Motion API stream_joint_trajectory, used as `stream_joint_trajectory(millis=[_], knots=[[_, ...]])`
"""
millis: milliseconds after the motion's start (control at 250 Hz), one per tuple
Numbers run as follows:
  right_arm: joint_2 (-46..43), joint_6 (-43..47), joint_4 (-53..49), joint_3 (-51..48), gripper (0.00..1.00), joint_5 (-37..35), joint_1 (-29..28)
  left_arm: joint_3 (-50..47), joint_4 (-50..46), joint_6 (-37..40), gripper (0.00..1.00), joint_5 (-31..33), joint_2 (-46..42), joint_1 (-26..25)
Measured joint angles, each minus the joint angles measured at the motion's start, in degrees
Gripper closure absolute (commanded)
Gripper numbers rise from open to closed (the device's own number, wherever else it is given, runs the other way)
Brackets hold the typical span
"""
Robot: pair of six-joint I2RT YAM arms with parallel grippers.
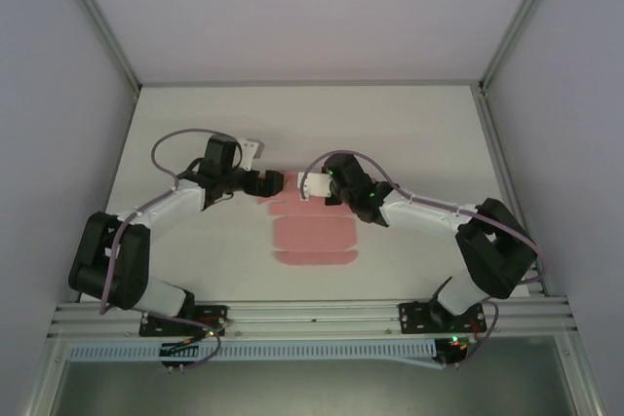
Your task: Assemble paper box
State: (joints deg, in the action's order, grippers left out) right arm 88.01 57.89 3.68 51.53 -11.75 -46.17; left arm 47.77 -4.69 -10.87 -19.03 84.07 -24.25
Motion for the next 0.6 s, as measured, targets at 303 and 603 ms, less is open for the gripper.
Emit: stream_joint_trajectory(millis=[303,603], knots=[[0.0,-3.5,-5.3,1.5,1.0,0.2,0.7,0.5,3.1,-4.5,0.0,12.6,0.4,-7.0],[0.0,-7.0,-5.6,1.7,1.0,0.4,1.3,-1.4,6.8,-12.2,0.0,18.1,-0.8,-9.2]])
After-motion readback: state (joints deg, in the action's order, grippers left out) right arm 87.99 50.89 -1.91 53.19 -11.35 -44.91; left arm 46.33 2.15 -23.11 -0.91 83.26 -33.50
